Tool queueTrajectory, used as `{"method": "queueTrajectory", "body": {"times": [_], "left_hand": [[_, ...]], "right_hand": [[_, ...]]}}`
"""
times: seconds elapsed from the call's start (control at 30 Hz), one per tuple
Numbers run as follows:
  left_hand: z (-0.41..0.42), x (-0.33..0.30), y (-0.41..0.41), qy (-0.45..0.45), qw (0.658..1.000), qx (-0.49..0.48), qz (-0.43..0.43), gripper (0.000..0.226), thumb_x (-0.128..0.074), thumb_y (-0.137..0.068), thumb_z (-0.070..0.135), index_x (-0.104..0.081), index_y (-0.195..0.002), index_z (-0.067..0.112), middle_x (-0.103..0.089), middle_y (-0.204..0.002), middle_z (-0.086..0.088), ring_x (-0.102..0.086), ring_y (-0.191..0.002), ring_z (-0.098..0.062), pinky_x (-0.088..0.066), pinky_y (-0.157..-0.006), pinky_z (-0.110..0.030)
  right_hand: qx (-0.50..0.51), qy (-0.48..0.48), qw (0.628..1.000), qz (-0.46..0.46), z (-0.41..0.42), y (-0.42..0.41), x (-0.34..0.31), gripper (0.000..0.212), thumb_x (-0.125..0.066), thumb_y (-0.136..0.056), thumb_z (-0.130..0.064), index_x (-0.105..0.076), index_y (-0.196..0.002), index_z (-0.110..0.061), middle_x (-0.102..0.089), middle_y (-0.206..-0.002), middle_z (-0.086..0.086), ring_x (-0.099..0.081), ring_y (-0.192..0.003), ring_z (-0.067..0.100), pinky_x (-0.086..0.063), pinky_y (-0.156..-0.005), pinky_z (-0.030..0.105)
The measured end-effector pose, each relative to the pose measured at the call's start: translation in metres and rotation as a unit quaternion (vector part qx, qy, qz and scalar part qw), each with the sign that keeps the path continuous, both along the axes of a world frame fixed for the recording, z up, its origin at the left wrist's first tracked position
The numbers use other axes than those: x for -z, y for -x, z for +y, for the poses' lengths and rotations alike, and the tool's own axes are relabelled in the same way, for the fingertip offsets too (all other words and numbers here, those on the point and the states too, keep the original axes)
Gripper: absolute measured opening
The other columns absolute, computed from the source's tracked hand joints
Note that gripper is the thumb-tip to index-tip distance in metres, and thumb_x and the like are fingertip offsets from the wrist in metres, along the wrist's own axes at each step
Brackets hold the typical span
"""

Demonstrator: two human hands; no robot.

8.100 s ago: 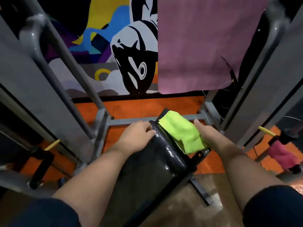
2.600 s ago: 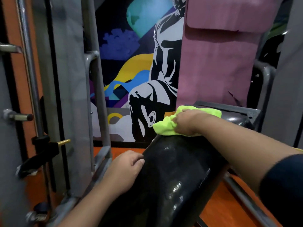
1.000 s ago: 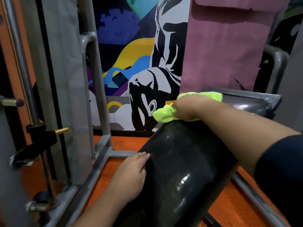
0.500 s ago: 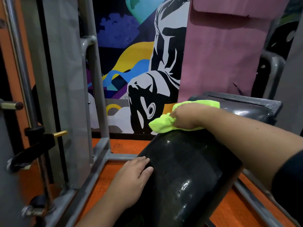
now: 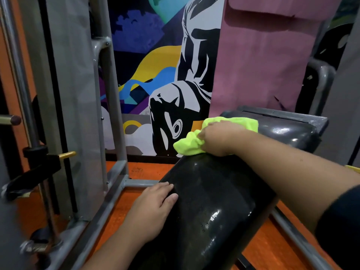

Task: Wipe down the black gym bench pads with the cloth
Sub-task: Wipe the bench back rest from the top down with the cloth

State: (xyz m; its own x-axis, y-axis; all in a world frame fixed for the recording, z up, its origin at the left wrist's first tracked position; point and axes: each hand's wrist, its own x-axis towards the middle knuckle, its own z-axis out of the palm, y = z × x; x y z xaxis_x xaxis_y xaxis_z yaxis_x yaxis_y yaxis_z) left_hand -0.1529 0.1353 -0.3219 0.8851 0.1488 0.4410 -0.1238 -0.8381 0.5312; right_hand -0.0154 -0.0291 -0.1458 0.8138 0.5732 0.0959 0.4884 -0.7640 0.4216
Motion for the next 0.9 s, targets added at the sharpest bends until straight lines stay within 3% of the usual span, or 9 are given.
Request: {"method": "queueTrajectory", "body": {"times": [0.47, 0.57, 0.7, 0.9], "left_hand": [[0.001, 0.004, 0.0, 0.012, 1.0, -0.002, 0.013, 0.05, -0.043, -0.097, 0.049, -0.044, -0.144, 0.03, -0.039, -0.15, 0.016, -0.03, -0.138, -0.001, -0.022, -0.112, -0.022], [0.0, 0.002, -0.001, 0.008, 1.0, -0.002, 0.013, 0.048, -0.042, -0.097, 0.049, -0.047, -0.141, 0.031, -0.042, -0.148, 0.016, -0.032, -0.137, -0.002, -0.025, -0.112, -0.024], [-0.002, 0.003, 0.0, 0.008, 1.0, -0.01, 0.008, 0.048, -0.043, -0.098, 0.048, -0.045, -0.143, 0.031, -0.039, -0.15, 0.016, -0.029, -0.139, -0.002, -0.018, -0.109, -0.017], [-0.001, 0.003, 0.003, 0.014, 1.0, -0.001, 0.015, 0.048, -0.042, -0.098, 0.049, -0.045, -0.143, 0.033, -0.038, -0.15, 0.018, -0.029, -0.139, -0.001, -0.02, -0.111, -0.021]], "right_hand": [[0.028, -0.043, 0.999, -0.009, -0.007, 0.008, -0.006, 0.043, -0.045, -0.09, -0.034, -0.055, -0.132, -0.029, -0.055, -0.13, 0.007, -0.053, -0.12, 0.034, -0.047, -0.098, 0.051], [-0.01, -0.012, 1.0, 0.002, -0.01, 0.014, 0.01, 0.039, -0.045, -0.092, -0.033, -0.055, -0.129, -0.031, -0.056, -0.126, 0.005, -0.053, -0.119, 0.032, -0.046, -0.1, 0.048], [0.03, -0.061, 0.998, 0.004, -0.017, 0.018, -0.006, 0.042, -0.045, -0.093, -0.029, -0.054, -0.134, -0.031, -0.055, -0.131, 0.004, -0.054, -0.119, 0.032, -0.048, -0.097, 0.048], [-0.021, -0.058, 0.998, 0.006, -0.034, 0.022, 0.004, 0.027, -0.045, -0.092, -0.031, -0.058, -0.116, -0.033, -0.058, -0.117, 0.0, -0.056, -0.112, 0.029, -0.049, -0.092, 0.045]]}}
